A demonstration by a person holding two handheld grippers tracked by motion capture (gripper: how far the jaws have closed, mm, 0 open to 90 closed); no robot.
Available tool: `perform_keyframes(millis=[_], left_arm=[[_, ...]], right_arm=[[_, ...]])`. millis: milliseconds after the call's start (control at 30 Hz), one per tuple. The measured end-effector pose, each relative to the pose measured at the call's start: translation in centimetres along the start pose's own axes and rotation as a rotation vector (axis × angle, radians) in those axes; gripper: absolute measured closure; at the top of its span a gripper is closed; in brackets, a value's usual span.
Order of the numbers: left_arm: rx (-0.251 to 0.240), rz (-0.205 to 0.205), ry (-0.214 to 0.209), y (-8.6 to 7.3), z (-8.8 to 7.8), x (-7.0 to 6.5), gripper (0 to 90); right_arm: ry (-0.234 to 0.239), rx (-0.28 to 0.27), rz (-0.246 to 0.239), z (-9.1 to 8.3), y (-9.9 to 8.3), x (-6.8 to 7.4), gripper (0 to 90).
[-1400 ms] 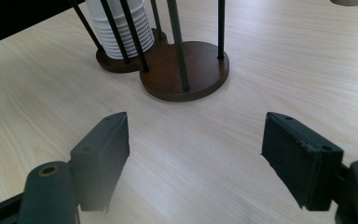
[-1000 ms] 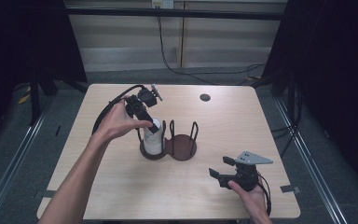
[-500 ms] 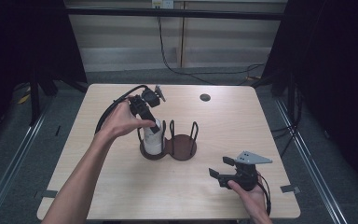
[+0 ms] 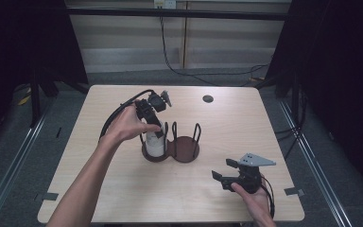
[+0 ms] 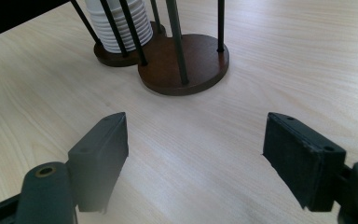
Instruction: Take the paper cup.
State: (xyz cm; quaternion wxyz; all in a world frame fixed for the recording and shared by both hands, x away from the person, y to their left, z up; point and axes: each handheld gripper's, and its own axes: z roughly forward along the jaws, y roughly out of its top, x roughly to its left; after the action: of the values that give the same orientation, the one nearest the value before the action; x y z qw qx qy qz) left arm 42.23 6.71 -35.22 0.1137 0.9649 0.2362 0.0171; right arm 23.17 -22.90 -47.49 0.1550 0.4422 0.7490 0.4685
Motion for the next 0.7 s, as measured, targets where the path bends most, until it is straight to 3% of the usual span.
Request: perform_keyframes(millis=[200, 700], left_arm=[[0.013, -0.003, -0.021, -0.27, 0.09, 0.51, 33.8], [0.001, -0.011, -0.027, -0.36, -0.63, 0.25, 34.8]], right_arm=[[0.000, 0.003, 0.001, -0.02, -0.02, 0.03, 21.5], [-0.003, 0.004, 0.004, 0.06, -0.02, 0.00, 21.6]])
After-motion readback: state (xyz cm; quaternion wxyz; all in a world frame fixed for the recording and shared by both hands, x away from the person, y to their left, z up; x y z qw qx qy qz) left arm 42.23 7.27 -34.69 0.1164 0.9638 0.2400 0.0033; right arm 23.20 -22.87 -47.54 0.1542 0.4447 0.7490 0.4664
